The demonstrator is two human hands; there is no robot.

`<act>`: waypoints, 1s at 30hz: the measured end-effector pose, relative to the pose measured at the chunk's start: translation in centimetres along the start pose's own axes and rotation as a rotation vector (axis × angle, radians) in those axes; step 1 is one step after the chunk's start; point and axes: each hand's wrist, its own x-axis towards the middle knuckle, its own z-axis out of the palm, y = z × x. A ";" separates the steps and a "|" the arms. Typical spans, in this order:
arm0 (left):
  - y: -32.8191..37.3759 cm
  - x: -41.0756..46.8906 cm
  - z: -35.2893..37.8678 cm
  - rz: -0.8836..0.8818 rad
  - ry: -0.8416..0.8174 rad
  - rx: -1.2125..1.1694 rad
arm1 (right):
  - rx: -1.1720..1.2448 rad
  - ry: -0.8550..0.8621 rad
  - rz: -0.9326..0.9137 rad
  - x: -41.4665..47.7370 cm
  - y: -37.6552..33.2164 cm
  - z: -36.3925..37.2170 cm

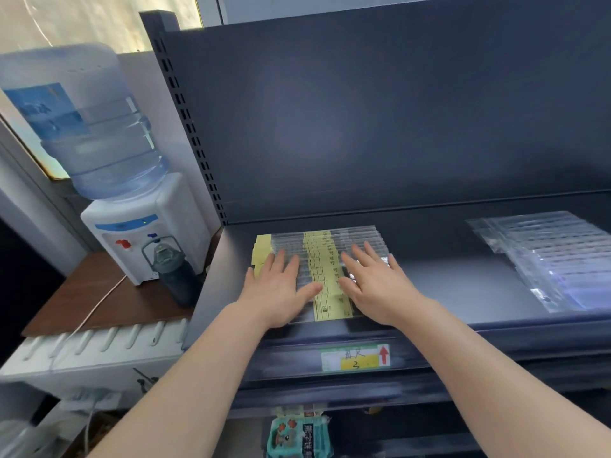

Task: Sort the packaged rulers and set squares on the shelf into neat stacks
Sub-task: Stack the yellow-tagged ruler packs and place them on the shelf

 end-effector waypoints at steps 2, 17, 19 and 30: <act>-0.2 0.8 -0.1 0.018 -0.014 0.002 | 0.000 0.003 0.016 1.1 -0.3 0.2; -2.1 2.7 -0.7 -0.139 0.026 -0.110 | -0.050 0.066 0.113 3.5 -1.5 0.8; -2.3 2.9 -0.4 -0.152 0.004 -0.130 | -0.054 0.073 0.195 3.7 -1.2 0.8; -1.3 3.9 -1.1 -0.107 0.063 -0.056 | 0.024 0.070 0.353 4.5 0.8 0.1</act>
